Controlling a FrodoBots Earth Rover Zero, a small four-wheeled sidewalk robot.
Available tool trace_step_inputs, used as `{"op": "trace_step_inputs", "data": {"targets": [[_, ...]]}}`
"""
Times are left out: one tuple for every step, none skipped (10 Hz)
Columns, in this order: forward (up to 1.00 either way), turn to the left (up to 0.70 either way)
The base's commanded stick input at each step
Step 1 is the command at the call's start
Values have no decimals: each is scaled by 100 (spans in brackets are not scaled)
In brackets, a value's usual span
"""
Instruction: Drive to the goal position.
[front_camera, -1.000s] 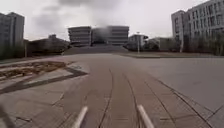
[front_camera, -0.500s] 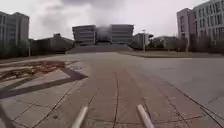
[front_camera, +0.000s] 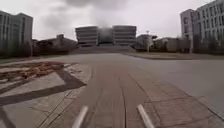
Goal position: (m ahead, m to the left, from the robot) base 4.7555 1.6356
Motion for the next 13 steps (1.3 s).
{"op": "trace_step_inputs", "data": {"targets": [[100, 0], [100, 0], [100, 0], [100, 0], [100, 0], [100, 0], [100, 0], [100, 0], [100, 0], [100, 0], [100, 0], [100, 0], [100, 0]]}}
